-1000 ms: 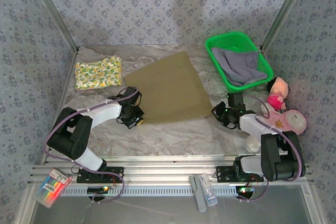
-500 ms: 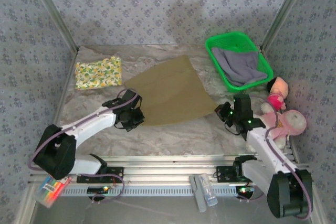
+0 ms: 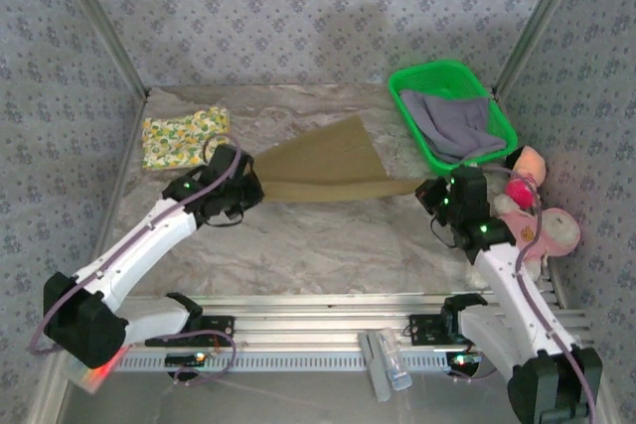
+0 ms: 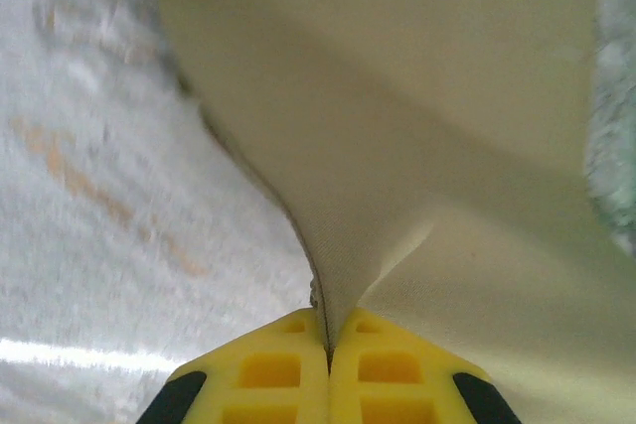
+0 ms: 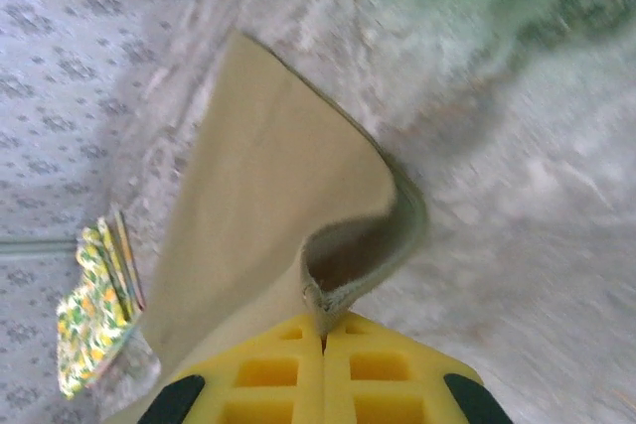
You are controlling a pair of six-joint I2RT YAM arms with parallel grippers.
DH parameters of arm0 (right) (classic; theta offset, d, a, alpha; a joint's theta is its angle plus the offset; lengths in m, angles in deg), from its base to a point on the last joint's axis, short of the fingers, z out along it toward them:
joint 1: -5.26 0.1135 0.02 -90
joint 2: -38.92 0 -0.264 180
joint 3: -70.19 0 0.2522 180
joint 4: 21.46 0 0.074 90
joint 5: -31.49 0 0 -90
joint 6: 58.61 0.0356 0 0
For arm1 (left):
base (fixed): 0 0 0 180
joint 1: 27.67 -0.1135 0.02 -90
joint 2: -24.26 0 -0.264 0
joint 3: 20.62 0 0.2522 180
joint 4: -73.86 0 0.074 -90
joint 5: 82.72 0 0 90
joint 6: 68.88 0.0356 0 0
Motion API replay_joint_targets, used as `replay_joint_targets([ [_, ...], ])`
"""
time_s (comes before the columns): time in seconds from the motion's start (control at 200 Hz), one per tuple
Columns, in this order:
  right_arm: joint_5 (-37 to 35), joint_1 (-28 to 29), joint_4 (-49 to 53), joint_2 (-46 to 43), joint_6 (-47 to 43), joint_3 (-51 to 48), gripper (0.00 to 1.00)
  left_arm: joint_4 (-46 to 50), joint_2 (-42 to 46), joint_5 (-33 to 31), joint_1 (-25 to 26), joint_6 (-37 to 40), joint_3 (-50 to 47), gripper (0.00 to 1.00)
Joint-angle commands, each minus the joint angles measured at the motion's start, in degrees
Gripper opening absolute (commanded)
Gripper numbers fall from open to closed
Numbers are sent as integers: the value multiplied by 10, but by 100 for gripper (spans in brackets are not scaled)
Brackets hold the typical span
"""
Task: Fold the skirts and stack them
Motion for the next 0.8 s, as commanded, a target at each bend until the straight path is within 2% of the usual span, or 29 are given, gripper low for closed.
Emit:
replay_joint_targets([
  [0.0, -70, -4, -73, 67, -8, 67, 0, 16, -22, -44, -46, 74, 47, 0],
  [0.105, -70, -3, -159, 164, -2, 107, 0, -24, -59, -14, -83, 93, 69, 0],
  [0.235, -56, 8, -225, 272, 2, 178, 0, -19, -98, -6, -103, 95, 105, 0],
  [0.405, -26, 26, -225, 379, -24, 287, 0, 5, -94, -22, -108, 69, 93, 0],
  [0.525, -9, 37, -210, 434, -38, 353, 0, 7, -78, -15, -111, 37, 49, 0],
  [0.795, -6, 59, -191, 505, -48, 417, 0, 0, -71, -7, -120, -13, -23, 0],
])
